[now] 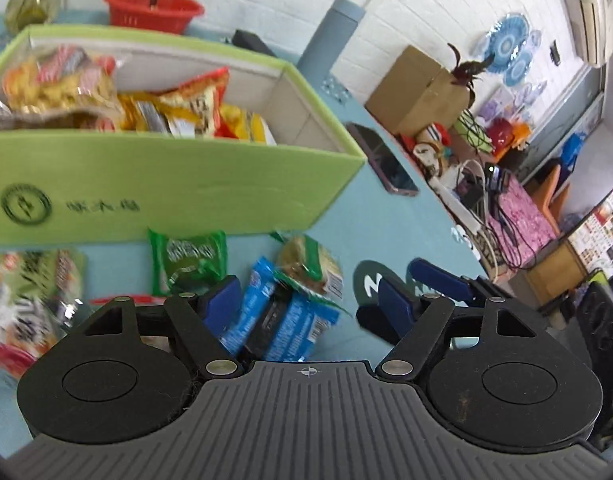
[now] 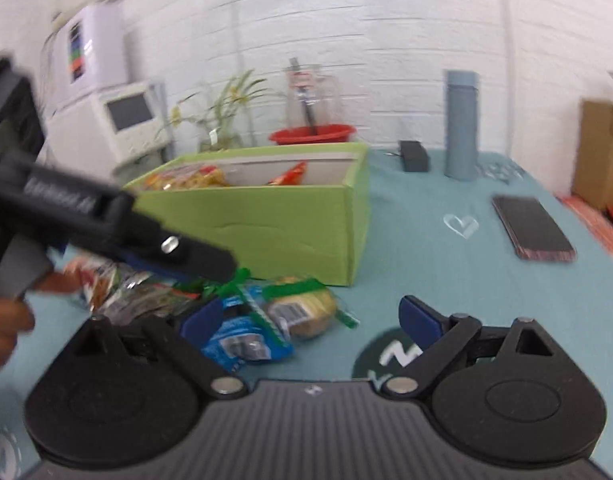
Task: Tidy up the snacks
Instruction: 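Grasp the blue snack bar with the left tool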
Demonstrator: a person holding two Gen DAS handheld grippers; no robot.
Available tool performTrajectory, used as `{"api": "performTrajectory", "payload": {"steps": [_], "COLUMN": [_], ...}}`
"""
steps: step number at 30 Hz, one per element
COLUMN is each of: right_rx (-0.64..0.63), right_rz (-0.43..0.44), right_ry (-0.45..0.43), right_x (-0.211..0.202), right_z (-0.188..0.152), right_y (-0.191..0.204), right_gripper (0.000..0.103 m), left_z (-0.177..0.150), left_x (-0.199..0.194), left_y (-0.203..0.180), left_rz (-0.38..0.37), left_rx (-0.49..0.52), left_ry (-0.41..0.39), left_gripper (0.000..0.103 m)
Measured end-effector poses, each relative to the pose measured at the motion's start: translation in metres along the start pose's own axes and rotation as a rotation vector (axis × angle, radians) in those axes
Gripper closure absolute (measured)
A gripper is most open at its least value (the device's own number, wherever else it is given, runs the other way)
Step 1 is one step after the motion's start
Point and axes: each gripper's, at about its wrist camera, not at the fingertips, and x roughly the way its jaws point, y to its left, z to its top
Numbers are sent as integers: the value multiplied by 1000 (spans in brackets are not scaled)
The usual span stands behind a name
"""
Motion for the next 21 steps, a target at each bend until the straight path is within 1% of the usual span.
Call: {"api": "performTrajectory", "payload": {"steps": [2, 3, 5, 7, 8, 9, 10, 11, 13, 14, 15, 16, 18, 21], "right_rx": [56, 63, 44, 44, 64, 80, 87, 89, 85, 84, 89, 105, 157, 216], "right_rz": [-44, -69, -102, -98, -87, -73, -59, -48, -12, -24, -26, -13, 29, 42], "right_ry": [-10, -6, 4, -6, -6, 5, 3, -10, -32, -29, -18, -15, -29, -31], "right_x": [0, 1, -4, -8, -8, -5, -6, -7, -12, -11, -11, -13, -20, -22], "right_z": [-7, -9, -11, -13, -15, -15, -15, -14, -14, -14, -14, -15, -18, -21], "right_y": [-9, -13, -13, -14, -18, -22, -24, -24, -24, -23, -24, -27, -33, -41], "right_gripper": [10, 10, 10, 10, 10, 9, 2, 0, 0, 0, 0, 0, 0, 0], "left_z": [-2, -3, -7, -14, -18, -21, -22, -25, -30, -33, -36, -39, -47, -61], "left_x": [8, 12, 21, 27, 25, 23, 20, 17, 10, 7, 5, 3, 1, 2], "left_y": [-1, -2, -3, -7, -8, -8, -7, -5, -3, -2, -3, -6, -16, -35], "left_rz": [50, 80, 106, 114, 117, 107, 83, 60, 14, 7, 13, 34, 74, 106], "left_rx": [-3, 3, 14, 14, 4, -16, -47, -73, -93, -97, -87, -64, 0, 106], "left_ry": [6, 11, 38, 54, 41, 37, 40, 44, 59, 62, 69, 68, 64, 77], "left_gripper": [41, 41, 41, 40, 40, 40, 42, 44, 43, 43, 44, 44, 44, 44]}}
